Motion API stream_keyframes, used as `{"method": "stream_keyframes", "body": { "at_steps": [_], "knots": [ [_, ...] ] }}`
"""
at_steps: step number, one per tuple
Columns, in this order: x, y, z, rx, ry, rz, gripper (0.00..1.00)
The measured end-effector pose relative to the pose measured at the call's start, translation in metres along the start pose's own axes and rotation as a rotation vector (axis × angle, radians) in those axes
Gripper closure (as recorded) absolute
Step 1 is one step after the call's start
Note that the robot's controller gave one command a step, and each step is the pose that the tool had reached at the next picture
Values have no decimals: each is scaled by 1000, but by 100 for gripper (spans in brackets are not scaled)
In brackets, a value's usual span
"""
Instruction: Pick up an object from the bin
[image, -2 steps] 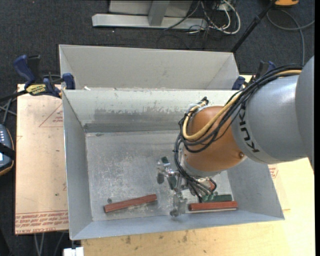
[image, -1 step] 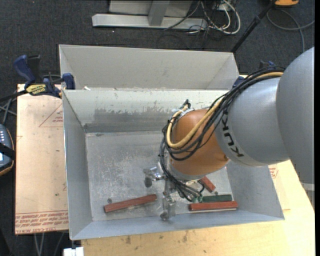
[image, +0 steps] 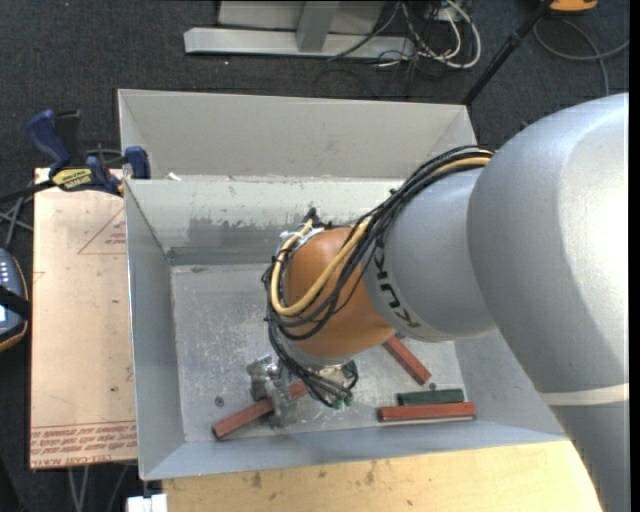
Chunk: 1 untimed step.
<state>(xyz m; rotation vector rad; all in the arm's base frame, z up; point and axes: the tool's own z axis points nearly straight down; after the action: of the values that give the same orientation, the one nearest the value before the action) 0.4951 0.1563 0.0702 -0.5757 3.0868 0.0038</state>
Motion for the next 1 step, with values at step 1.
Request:
{"method": "stream_keyframes", "body": {
  "at_steps": [1],
  "knots": [
    [0, 0, 0, 0, 0, 0, 100]
  ]
}}
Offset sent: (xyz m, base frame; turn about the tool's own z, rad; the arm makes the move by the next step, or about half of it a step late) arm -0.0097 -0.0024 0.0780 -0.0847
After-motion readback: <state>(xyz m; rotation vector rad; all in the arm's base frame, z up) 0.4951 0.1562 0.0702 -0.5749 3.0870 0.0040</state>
